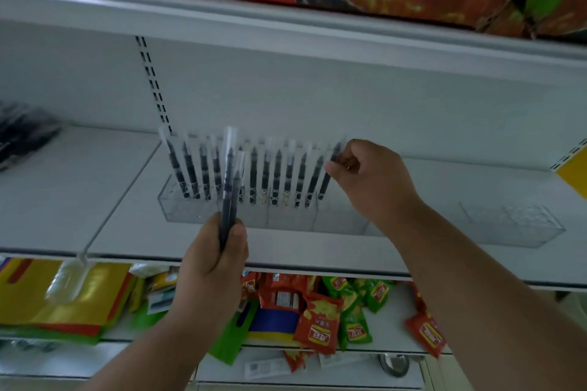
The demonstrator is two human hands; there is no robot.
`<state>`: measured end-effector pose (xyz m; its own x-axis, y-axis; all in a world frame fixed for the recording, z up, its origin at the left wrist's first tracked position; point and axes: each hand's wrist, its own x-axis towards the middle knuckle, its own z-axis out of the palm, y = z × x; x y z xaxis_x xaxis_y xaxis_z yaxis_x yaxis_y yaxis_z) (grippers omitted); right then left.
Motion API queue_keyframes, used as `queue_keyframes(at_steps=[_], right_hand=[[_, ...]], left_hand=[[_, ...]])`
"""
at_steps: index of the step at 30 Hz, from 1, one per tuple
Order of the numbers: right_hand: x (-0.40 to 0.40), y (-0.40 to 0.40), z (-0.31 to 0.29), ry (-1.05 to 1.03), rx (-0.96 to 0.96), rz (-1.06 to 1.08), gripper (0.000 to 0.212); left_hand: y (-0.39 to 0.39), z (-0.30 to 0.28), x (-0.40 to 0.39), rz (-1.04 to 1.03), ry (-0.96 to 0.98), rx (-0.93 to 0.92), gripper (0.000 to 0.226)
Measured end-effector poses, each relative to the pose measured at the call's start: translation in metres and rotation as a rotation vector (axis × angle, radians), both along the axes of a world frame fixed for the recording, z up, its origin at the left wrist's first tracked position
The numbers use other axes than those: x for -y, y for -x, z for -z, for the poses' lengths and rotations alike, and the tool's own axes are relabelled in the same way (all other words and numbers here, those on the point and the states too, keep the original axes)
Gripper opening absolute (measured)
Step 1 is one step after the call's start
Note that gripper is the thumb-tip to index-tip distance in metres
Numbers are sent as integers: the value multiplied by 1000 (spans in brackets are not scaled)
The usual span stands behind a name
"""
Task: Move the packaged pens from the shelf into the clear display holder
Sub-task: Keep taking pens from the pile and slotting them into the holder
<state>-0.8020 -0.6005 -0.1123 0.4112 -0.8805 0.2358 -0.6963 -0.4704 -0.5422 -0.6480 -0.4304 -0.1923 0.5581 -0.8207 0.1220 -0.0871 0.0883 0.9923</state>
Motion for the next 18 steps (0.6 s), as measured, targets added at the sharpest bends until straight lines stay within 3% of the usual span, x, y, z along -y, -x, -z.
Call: queue_keyframes(at_steps=[5,8,11,16,18], right_hand=[[0,1,16,-54,-102,-16,22],[-6,5,14,-14,53,39,32],[-23,10,4,29,245,16,22],[-45,7,-3,-274,304,-336,13],[-48,12,-1,-356,369,-355,9]], left_hand=[[1,-5,7,56,5,2,18],[3,-5,8,71,9,-43,18],[8,-7,11,132,39,-93,22],[32,-8,22,347,49,-86,25],[44,-6,26,377,37,-55,26]])
